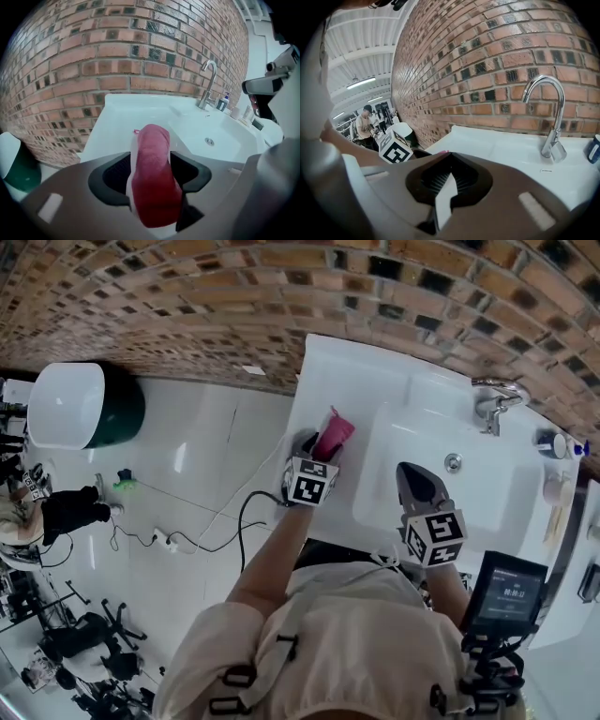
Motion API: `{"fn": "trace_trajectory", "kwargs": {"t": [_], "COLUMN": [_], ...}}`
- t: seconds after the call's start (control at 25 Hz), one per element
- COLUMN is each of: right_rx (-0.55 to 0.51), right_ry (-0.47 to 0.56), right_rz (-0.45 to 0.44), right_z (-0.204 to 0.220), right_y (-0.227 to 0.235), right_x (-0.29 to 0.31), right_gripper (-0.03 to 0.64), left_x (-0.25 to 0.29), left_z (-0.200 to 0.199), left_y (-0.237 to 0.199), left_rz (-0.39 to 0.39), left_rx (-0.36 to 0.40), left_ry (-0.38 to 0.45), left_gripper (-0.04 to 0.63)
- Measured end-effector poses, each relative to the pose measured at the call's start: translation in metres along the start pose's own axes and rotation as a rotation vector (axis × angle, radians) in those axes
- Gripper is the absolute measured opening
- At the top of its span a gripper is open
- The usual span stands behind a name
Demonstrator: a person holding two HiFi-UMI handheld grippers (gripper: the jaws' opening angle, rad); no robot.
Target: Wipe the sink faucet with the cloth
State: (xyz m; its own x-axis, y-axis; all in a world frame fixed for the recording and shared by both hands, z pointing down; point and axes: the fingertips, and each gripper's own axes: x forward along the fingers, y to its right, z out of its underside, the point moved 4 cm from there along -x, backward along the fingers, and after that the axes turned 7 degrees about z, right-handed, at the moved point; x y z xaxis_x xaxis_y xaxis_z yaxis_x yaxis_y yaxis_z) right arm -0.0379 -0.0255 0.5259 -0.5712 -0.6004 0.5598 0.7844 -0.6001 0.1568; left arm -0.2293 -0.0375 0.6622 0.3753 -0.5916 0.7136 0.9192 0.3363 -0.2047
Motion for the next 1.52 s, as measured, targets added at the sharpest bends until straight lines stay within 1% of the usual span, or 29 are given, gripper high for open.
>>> {"fn": "trace_trajectory", "kwargs": {"t": [0.04, 0.12, 0.24, 0.36, 0.48, 0.52, 0.56, 0.6, 0.64, 0.68, 0.76, 0.96, 1.0, 1.08, 1.16, 1.2, 1.4, 1.52], "right_rx": [0.000, -0.003, -0.011, -0.028, -0.060, -0.070, -0.079, -0.087, -0.095, -0.103, -0.113, -0.117, -0.118, -0.126, -0.137, -0.140, -0.139, -0.149], "right_ry": [0.004, 0.016, 0.049, 0.105, 0.164, 0.185, 0.206, 0.225, 0.241, 0.255, 0.280, 0.359, 0.377, 0.403, 0.415, 0.417, 0.423, 0.436], "right_rz": [0.001, 0.002, 0.013, 0.031, 0.047, 0.052, 0.056, 0.062, 0.071, 0.083, 0.111, 0.154, 0.156, 0.155, 0.156, 0.160, 0.168, 0.166], "right_z": [-0.002, -0.007, -0.020, -0.041, -0.065, -0.073, -0.080, -0.087, -0.092, -0.096, -0.104, -0.121, -0.124, -0.130, -0.133, -0.133, -0.131, -0.130], "right_y": [0.000, -0.001, -0.001, 0.002, 0.006, 0.007, 0.009, 0.012, 0.016, 0.020, 0.029, 0.044, 0.046, 0.048, 0.049, 0.049, 0.051, 0.050], "right_x": [-0.001, -0.003, -0.006, -0.012, -0.020, -0.023, -0.027, -0.032, -0.036, -0.041, -0.049, -0.066, -0.069, -0.073, -0.075, -0.076, -0.076, -0.080], "right_gripper": [-0.012, -0.014, -0.012, -0.014, -0.014, -0.014, -0.012, -0.014, -0.014, -0.012, -0.012, -0.012, -0.014, -0.012, -0.014, -0.014, -0.014, -0.014], "left_x": [-0.001, -0.009, -0.027, -0.047, -0.073, -0.083, -0.092, -0.100, -0.106, -0.110, -0.114, -0.127, -0.128, -0.132, -0.136, -0.138, -0.144, -0.143], "left_z": [-0.003, -0.018, -0.058, -0.110, -0.160, -0.175, -0.187, -0.198, -0.206, -0.212, -0.220, -0.227, -0.229, -0.234, -0.237, -0.238, -0.239, -0.236], "left_y": [0.000, 0.000, 0.003, 0.020, 0.048, 0.058, 0.068, 0.076, 0.084, 0.089, 0.096, 0.107, 0.108, 0.109, 0.109, 0.110, 0.121, 0.126], "left_rz": [0.005, 0.017, 0.026, 0.053, 0.091, 0.099, 0.105, 0.106, 0.106, 0.106, 0.123, 0.172, 0.180, 0.201, 0.220, 0.227, 0.251, 0.271], "left_rx": [0.004, -0.005, 0.006, 0.071, 0.167, 0.201, 0.235, 0.268, 0.299, 0.325, 0.350, 0.351, 0.346, 0.308, 0.268, 0.260, 0.275, 0.292], "left_ry": [0.013, 0.059, 0.167, 0.300, 0.429, 0.466, 0.500, 0.530, 0.555, 0.574, 0.594, 0.613, 0.620, 0.645, 0.667, 0.675, 0.687, 0.676], "left_gripper": [0.249, 0.266, 0.272, 0.265, 0.259, 0.243, 0.208, 0.142, 0.061, 0.005, 0.005, 0.003, 0.003, 0.003, 0.003, 0.003, 0.003, 0.003]}}
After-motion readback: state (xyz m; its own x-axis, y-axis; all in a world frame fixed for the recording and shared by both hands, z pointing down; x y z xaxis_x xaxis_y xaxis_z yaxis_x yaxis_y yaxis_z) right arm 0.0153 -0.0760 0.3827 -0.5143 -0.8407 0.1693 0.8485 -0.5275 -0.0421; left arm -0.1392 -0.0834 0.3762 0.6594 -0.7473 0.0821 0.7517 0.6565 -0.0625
